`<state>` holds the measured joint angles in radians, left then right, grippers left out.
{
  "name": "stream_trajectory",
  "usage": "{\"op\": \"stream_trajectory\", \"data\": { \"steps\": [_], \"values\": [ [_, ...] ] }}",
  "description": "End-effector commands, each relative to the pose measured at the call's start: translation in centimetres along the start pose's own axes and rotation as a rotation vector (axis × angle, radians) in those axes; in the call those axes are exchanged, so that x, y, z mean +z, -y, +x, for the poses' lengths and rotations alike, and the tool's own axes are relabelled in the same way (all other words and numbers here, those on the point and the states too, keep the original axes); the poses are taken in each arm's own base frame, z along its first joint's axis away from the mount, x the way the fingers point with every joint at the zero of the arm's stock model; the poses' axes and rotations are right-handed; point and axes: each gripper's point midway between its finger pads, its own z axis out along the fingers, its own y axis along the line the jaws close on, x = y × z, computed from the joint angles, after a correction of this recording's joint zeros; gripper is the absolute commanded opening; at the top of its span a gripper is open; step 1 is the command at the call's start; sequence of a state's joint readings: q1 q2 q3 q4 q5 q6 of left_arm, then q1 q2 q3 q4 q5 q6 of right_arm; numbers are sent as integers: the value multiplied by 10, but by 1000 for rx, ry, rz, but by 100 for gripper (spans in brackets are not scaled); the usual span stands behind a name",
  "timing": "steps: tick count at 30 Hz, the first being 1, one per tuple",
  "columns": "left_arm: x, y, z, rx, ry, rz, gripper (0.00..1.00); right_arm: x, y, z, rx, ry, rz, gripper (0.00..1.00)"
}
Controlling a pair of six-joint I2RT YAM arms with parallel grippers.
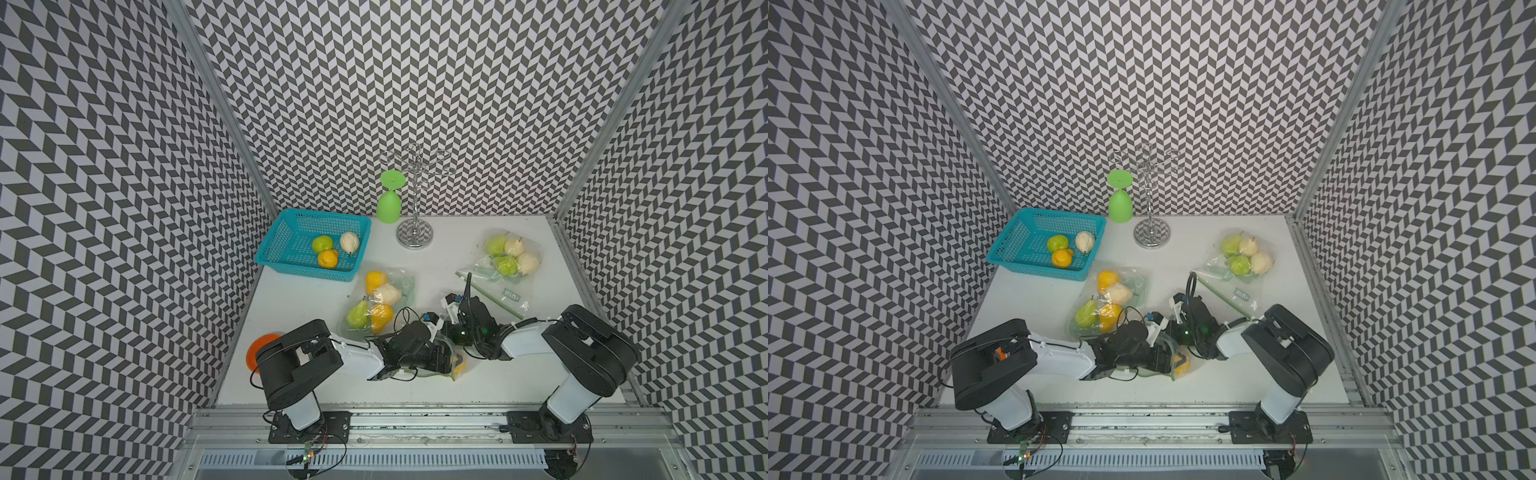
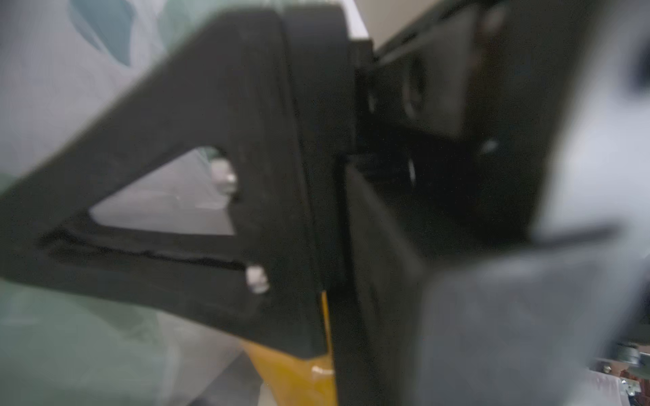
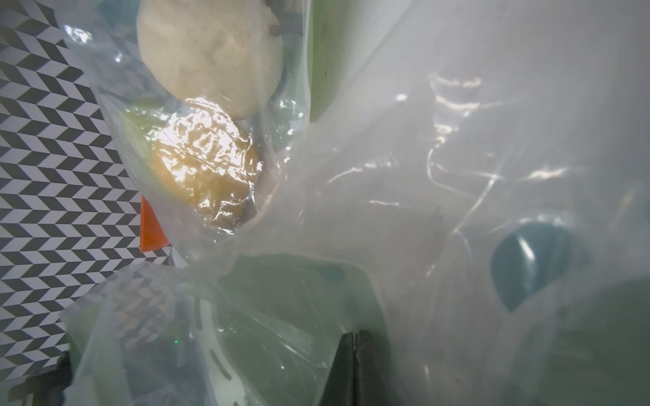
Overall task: Open the zip-top bag and take out the pear
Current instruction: Pick up the pear from the zipper food storage bag.
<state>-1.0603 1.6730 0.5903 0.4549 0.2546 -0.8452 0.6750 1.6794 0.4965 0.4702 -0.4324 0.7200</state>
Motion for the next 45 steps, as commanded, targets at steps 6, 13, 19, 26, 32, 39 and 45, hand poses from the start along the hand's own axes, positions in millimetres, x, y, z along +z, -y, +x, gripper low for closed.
{"op": "stream_trajectory", "data": {
  "steps": [6, 13, 19, 26, 32, 39, 45],
  "values": [
    [-6, -30, 18, 51, -57, -143, 50, -6, 19, 20, 34, -39, 81, 0],
    [-34, -25, 13, 113, -46, -176, 53, -25, 72, 10, 139, 50, 282, 0],
    [-41, -36, 15, 139, -82, -222, 56, -47, 107, 2, 227, 150, 401, 0],
    [-37, -39, 10, 152, -75, -231, 58, -82, 62, -40, 138, 324, 235, 0],
    [-22, -49, 1, 163, -73, -266, 58, -108, 23, -37, 63, 263, 180, 5],
    [-16, -54, -1, 167, -96, -309, 61, -93, 32, 9, 124, 173, 145, 4],
    [-19, -61, 7, 171, -124, -328, 68, -76, 47, 11, 124, 152, 197, 3]
  ]
}}
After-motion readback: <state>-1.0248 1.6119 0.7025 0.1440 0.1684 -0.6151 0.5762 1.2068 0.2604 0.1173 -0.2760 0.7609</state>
